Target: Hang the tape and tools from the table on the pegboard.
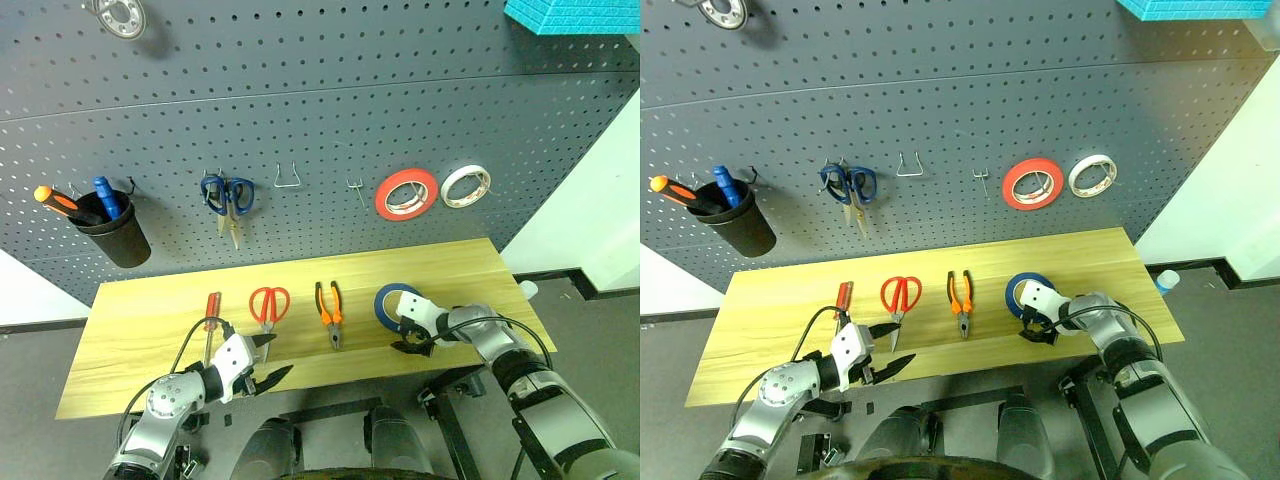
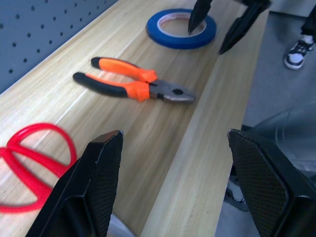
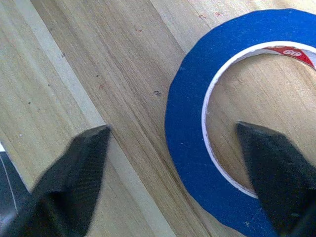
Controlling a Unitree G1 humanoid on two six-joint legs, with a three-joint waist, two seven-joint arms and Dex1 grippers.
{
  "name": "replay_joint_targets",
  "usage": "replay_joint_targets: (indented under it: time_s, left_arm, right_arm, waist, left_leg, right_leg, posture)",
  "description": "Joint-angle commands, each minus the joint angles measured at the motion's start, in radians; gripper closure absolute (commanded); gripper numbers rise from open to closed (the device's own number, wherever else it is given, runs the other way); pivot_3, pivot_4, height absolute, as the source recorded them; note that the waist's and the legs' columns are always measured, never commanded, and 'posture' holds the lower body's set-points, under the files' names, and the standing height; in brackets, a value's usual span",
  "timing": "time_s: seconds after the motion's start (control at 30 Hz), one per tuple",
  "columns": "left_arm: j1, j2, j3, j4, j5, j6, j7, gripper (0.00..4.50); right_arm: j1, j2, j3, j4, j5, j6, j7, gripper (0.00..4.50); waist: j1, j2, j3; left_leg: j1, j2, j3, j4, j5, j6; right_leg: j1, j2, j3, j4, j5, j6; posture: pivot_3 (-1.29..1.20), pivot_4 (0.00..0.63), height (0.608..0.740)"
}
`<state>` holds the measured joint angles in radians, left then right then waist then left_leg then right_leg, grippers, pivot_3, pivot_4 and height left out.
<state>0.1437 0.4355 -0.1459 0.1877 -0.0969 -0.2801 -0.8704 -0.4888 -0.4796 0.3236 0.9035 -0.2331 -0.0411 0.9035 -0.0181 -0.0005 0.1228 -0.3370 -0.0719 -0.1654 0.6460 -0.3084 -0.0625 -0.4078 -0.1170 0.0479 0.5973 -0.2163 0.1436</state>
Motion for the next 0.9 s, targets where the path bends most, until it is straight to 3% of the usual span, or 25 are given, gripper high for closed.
replay_joint_targets:
  time_s: [0.03, 0.2, 0.27, 0.4, 0.6, 0.73, 0.9]
  left_arm:
    - [0.005, 0.019, 0.004, -0.054, -0.022, 0.02, -0.008, 0.95]
    - [0.019, 0.028, 0.01, -0.084, -0.029, 0.043, -0.006, 0.95]
    - [0.022, 0.029, 0.011, -0.091, -0.03, 0.048, -0.006, 0.95]
    - [0.028, 0.031, 0.015, -0.103, -0.028, 0.056, -0.002, 0.95]
    - [0.052, 0.04, 0.05, -0.165, -0.044, 0.08, 0.028, 0.95]
    - [0.057, 0.038, 0.087, -0.225, -0.093, 0.096, 0.046, 0.95]
    - [0.025, 0.014, 0.127, -0.268, -0.156, 0.051, 0.054, 0.95]
  right_arm:
    - [-0.009, 0.008, 0.009, 0.036, -0.006, 0.034, 0.032, 1.65]
    - [-0.004, 0.009, 0.003, 0.031, -0.001, 0.044, 0.05, 3.38]
    - [-0.004, 0.01, -0.002, 0.027, 0.001, 0.043, 0.046, 3.83]
    - [0.019, -0.011, -0.017, -0.048, -0.003, 0.014, -0.002, 3.84]
    - [0.182, -0.084, -0.067, -0.404, 0.01, -0.037, -0.072, 3.84]
    - [0.272, -0.152, -0.069, -0.572, -0.077, -0.205, -0.217, 3.84]
    - [0.285, -0.239, -0.022, -0.652, -0.304, -0.427, -0.447, 3.84]
  waist:
    - [0.0, 0.0, 0.0]
    - [0.0, 0.0, -0.001]
    - [0.0, 0.0, -0.001]
    - [0.001, 0.0, -0.001]
    - [0.005, 0.001, 0.0]
    - [0.005, 0.002, 0.001]
    - [0.003, 0.001, 0.001]
  left_leg:
    - [0.0, 0.0, 0.0, 0.0, 0.0, 0.0]
    - [0.001, 0.0, 0.0, 0.0, 0.0, 0.0]
    - [0.001, 0.0, 0.0, 0.0, 0.0, 0.0]
    - [0.001, 0.0, 0.0, 0.0, 0.0, 0.0]
    - [-0.002, 0.0, 0.0, 0.0, 0.0, 0.0]
    - [-0.002, 0.0, 0.0, 0.0, 0.0, 0.0]
    - [-0.001, 0.0, 0.001, 0.001, 0.0, 0.0]
  right_leg:
    - [0.0, 0.0, 0.0, 0.0, 0.0, 0.0]
    - [0.001, 0.0, 0.0, 0.0, 0.0, 0.0]
    - [0.001, 0.0, 0.0, 0.0, 0.0, 0.0]
    - [0.001, 0.0, 0.0, 0.0, 0.0, 0.0]
    - [-0.001, 0.0, 0.0, 0.0, 0.0, 0.001]
    - [-0.001, 0.0, 0.0, 0.0, -0.003, 0.004]
    - [-0.001, 0.0, 0.0, 0.0, -0.005, 0.002]
  posture:
    - [-0.02, 0.077, 0.738]
    - [-0.02, 0.076, 0.738]
    - [-0.02, 0.076, 0.738]
    - [-0.02, 0.077, 0.738]
    - [-0.02, 0.086, 0.738]
    - [-0.03, 0.09, 0.738]
    - [-0.04, 0.091, 0.738]
